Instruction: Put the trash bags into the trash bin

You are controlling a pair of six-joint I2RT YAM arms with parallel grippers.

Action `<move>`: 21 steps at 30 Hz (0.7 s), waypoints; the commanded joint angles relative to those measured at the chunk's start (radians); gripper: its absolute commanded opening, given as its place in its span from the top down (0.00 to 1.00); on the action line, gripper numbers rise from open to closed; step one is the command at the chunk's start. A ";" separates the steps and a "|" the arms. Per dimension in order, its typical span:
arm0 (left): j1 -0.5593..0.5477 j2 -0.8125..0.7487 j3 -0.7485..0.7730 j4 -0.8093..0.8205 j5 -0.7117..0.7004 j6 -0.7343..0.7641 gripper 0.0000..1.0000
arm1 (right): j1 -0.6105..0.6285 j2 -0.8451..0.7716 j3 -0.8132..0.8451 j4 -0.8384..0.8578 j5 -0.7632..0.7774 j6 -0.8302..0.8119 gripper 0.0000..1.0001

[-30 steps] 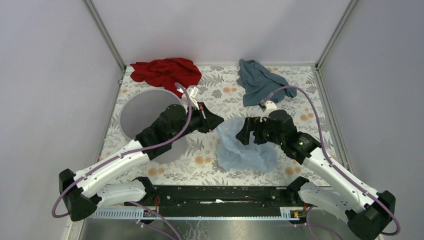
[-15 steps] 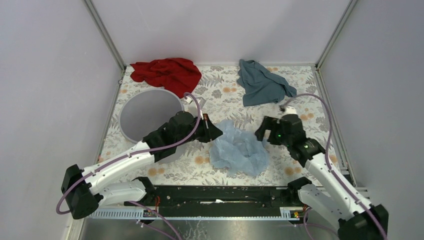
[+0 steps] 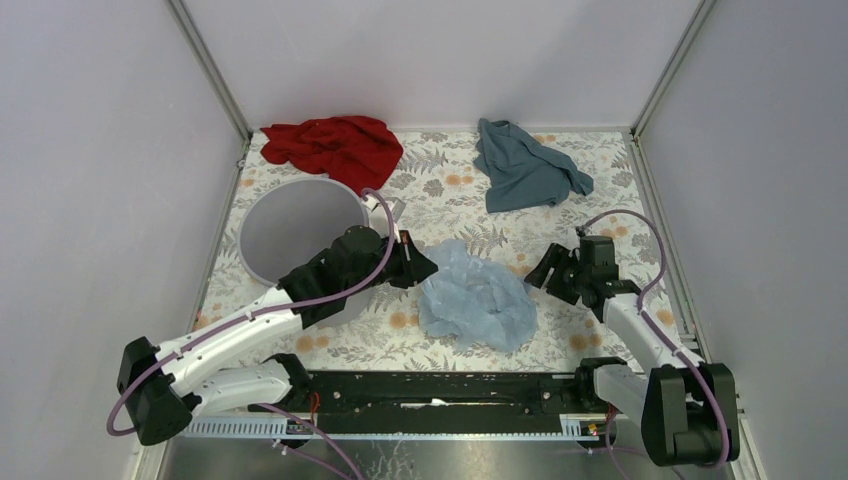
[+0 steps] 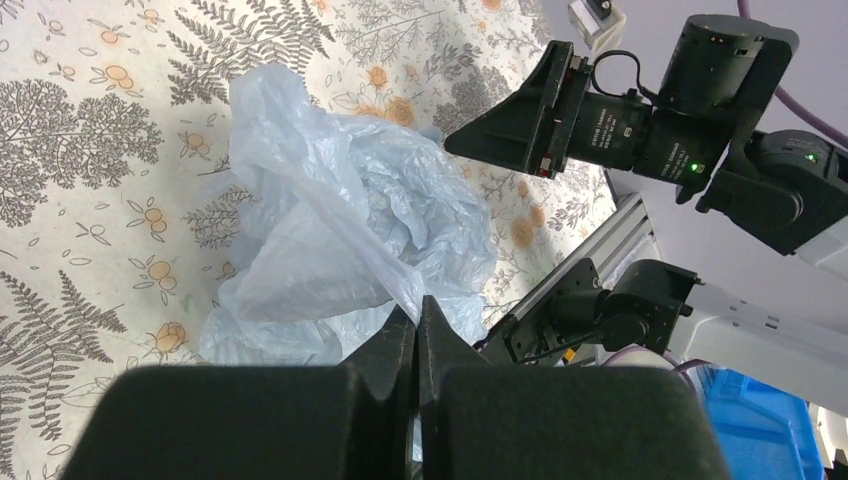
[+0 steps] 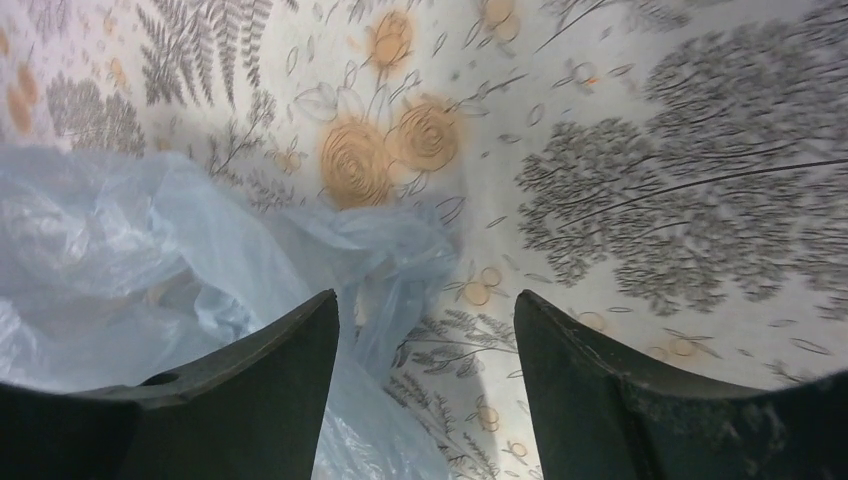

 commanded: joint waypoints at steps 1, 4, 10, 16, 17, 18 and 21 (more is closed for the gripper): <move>0.004 -0.011 -0.018 0.058 0.029 0.000 1.00 | -0.002 0.055 -0.009 0.095 -0.151 -0.023 0.28; 0.004 -0.004 -0.012 0.063 0.035 0.001 1.00 | -0.002 0.102 -0.021 0.135 -0.149 -0.011 0.29; 0.005 0.001 -0.002 0.061 0.043 0.003 1.00 | -0.003 0.227 0.013 0.158 -0.119 -0.034 0.37; 0.005 0.019 0.011 0.051 0.049 0.002 1.00 | 0.005 0.320 0.044 0.201 -0.148 -0.042 0.46; 0.005 0.028 0.013 0.054 0.057 -0.003 1.00 | 0.007 0.332 0.049 0.200 -0.149 -0.044 0.55; 0.006 0.041 0.020 0.051 0.063 -0.004 1.00 | 0.006 0.342 0.057 0.195 -0.151 -0.047 0.66; 0.005 0.078 0.047 0.028 0.058 -0.008 1.00 | 0.007 0.334 0.090 0.156 -0.145 -0.067 0.99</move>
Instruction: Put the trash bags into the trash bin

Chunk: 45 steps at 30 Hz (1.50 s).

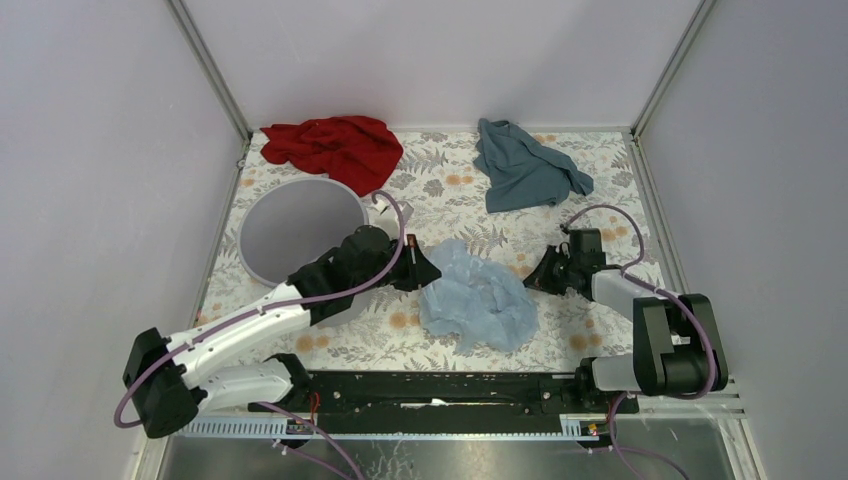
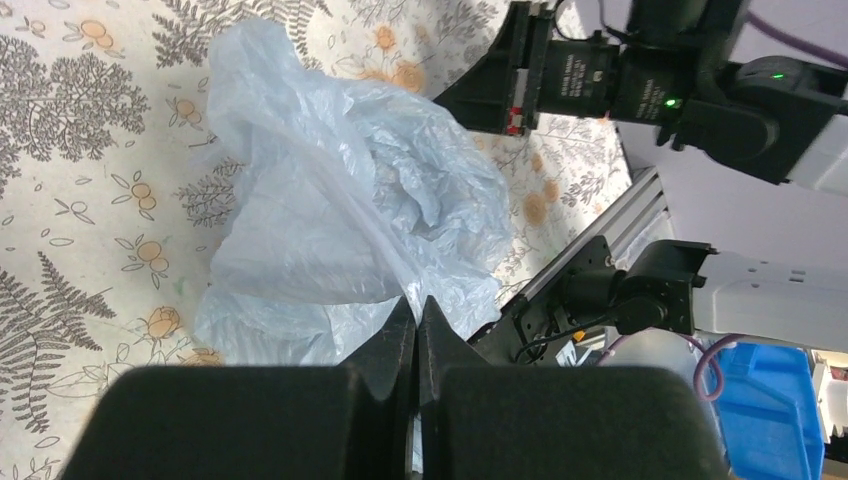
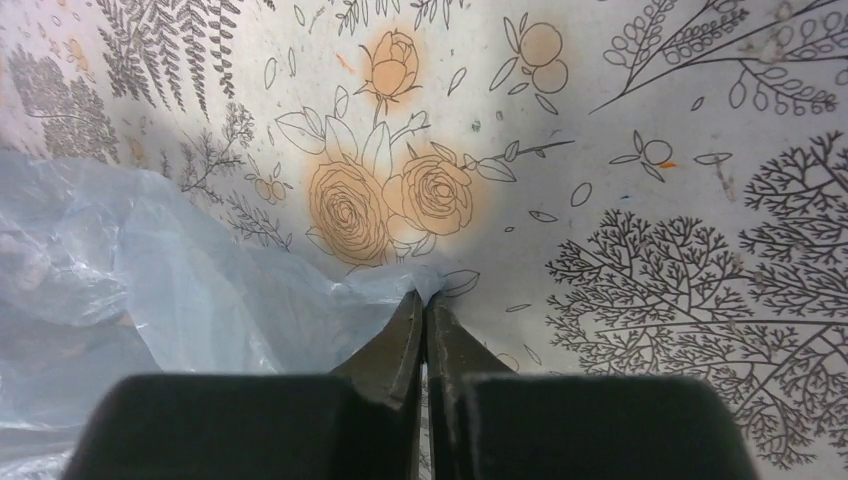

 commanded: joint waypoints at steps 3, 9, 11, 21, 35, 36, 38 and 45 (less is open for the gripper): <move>0.012 0.077 0.072 0.039 -0.016 -0.042 1.00 | 0.005 -0.068 0.103 -0.127 0.110 -0.029 1.00; 0.092 0.306 0.346 -0.010 0.072 -0.012 1.00 | -0.001 0.003 0.310 -0.212 0.234 0.034 1.00; 0.136 0.394 0.524 -0.082 0.068 0.050 1.00 | -0.001 0.074 0.491 -0.300 0.170 0.008 1.00; 0.207 0.269 0.905 -0.019 0.058 0.200 1.00 | 0.036 -0.276 1.059 -0.282 0.036 -0.046 1.00; 0.235 0.098 0.554 -0.155 -0.014 0.218 1.00 | 0.037 -0.411 0.556 -0.378 0.129 -0.043 1.00; 0.236 0.104 0.620 -0.177 -0.009 0.224 1.00 | 0.036 -0.387 0.671 -0.422 0.115 -0.060 1.00; 0.235 0.120 0.754 -0.207 0.030 0.235 1.00 | 0.037 -0.340 0.873 -0.506 0.046 -0.067 1.00; 0.235 0.035 0.638 -0.174 -0.015 0.212 1.00 | 0.037 -0.454 0.760 -0.426 -0.002 -0.004 1.00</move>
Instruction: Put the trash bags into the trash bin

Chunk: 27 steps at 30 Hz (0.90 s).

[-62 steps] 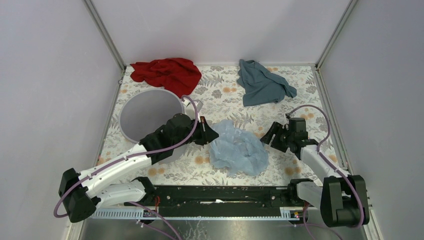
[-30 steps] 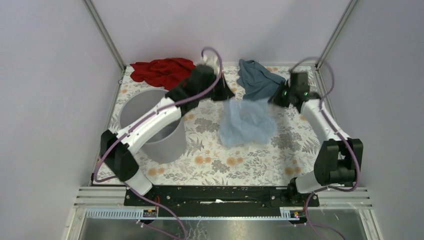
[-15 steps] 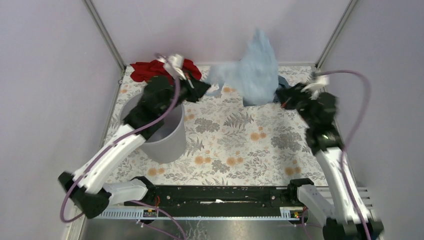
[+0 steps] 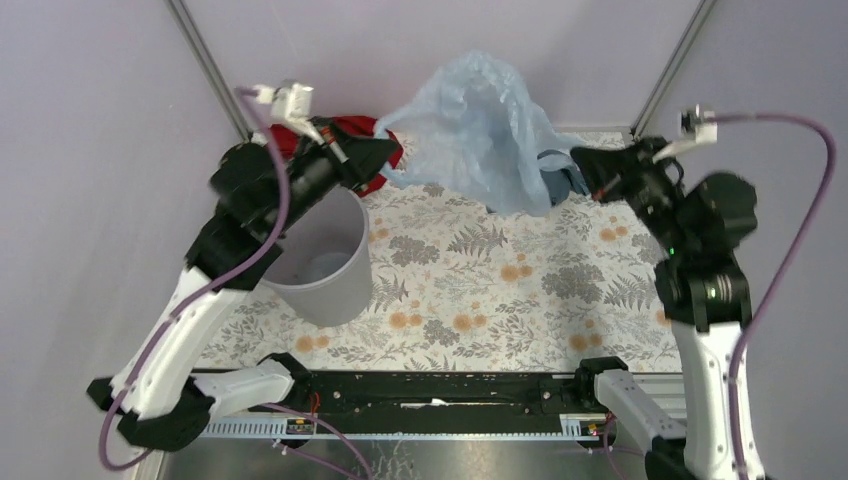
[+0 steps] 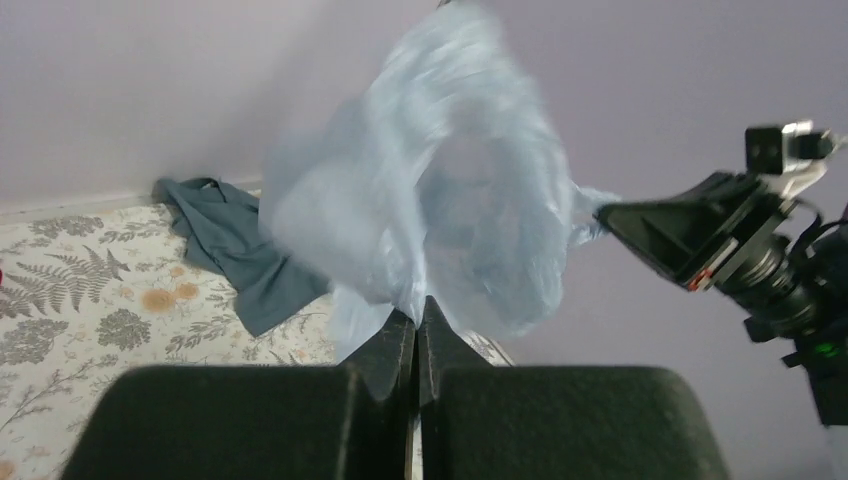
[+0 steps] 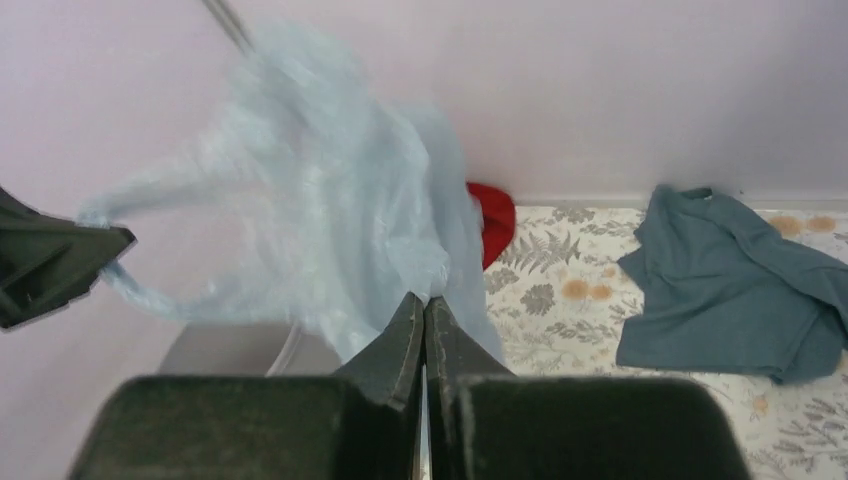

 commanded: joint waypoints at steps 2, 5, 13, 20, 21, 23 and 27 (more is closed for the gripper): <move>0.006 -0.044 -0.183 -0.084 -0.106 0.013 1.00 | 0.004 -0.044 -0.311 -0.122 0.049 -0.011 1.00; 0.015 -0.058 -0.233 -0.141 -0.182 0.043 1.00 | 0.002 -0.067 -0.507 -0.117 0.098 0.005 1.00; 0.017 -0.004 -0.012 -0.137 -0.096 0.087 1.00 | 0.003 -0.011 -0.153 -0.169 0.036 -0.035 1.00; 0.018 -0.035 0.005 -0.030 -0.044 0.075 1.00 | 0.003 -0.049 -0.062 -0.095 -0.047 0.034 1.00; 0.018 -0.036 -0.029 -0.038 -0.066 0.073 1.00 | 0.003 -0.055 -0.104 -0.135 0.020 0.012 1.00; 0.019 -0.019 -0.086 -0.081 -0.097 0.066 1.00 | 0.002 -0.059 -0.191 -0.206 0.122 -0.022 1.00; 0.018 0.008 -0.152 -0.151 -0.117 0.069 1.00 | 0.001 -0.121 -0.383 -0.159 0.043 0.023 1.00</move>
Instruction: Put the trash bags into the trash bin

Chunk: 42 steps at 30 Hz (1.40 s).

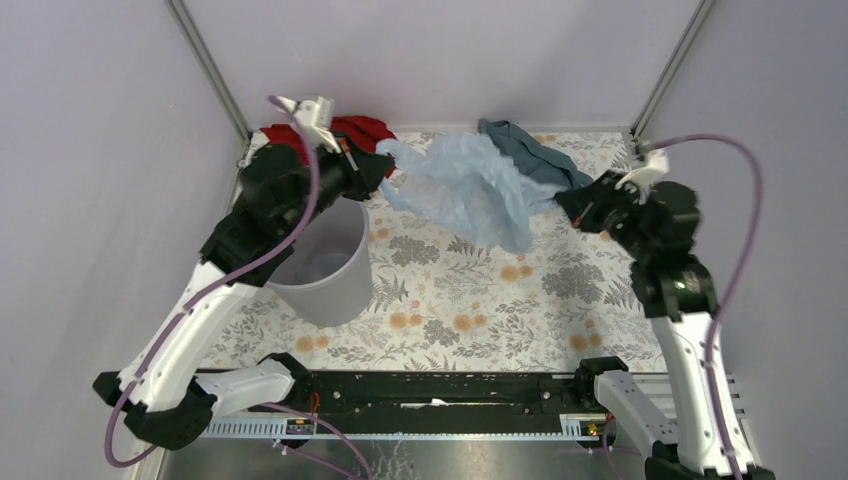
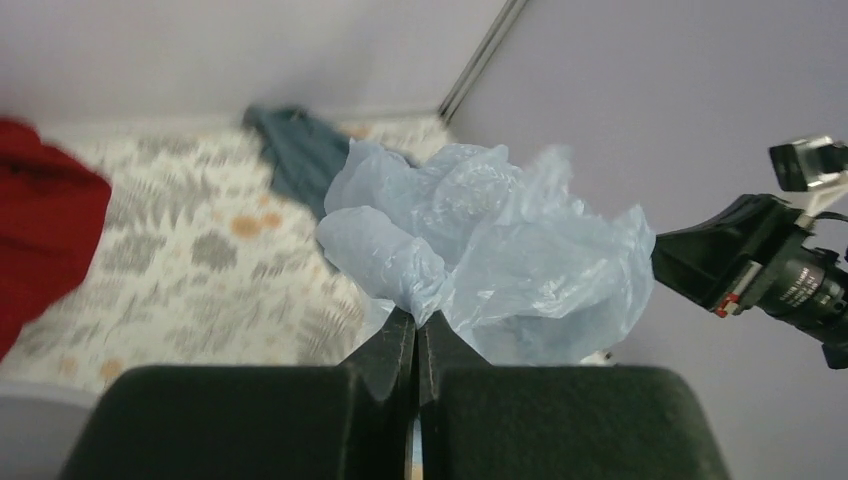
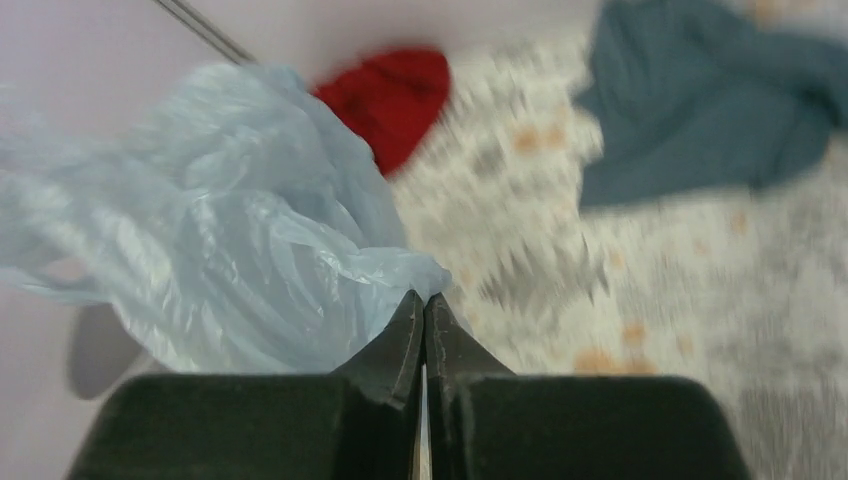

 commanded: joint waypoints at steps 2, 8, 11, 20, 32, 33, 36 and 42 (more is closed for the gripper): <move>0.003 0.056 -0.112 -0.073 -0.042 0.017 1.00 | 0.002 -0.018 -0.219 -0.059 0.002 0.021 1.00; 0.004 0.061 -0.113 -0.120 -0.096 0.068 1.00 | 0.002 -0.039 -0.212 -0.115 0.092 -0.023 1.00; 0.003 0.071 -0.090 -0.141 -0.103 0.085 0.88 | 0.002 -0.054 -0.224 -0.106 0.095 -0.021 1.00; -0.004 0.118 0.138 -0.203 0.196 0.046 0.04 | 0.001 -0.064 -0.250 -0.029 -0.036 0.021 1.00; -0.433 0.331 -0.148 0.304 0.179 -0.361 0.20 | 0.002 -0.087 -0.258 -0.018 -0.054 0.039 1.00; -0.434 0.329 -0.187 0.360 0.183 -0.392 0.21 | 0.002 -0.089 -0.256 -0.024 -0.052 0.038 1.00; -0.448 0.333 -0.260 0.457 0.170 -0.447 0.17 | 0.002 -0.090 -0.253 -0.036 -0.052 0.032 1.00; -0.453 0.374 -0.326 0.508 0.056 -0.523 0.07 | 0.001 -0.102 -0.249 -0.038 -0.070 0.040 1.00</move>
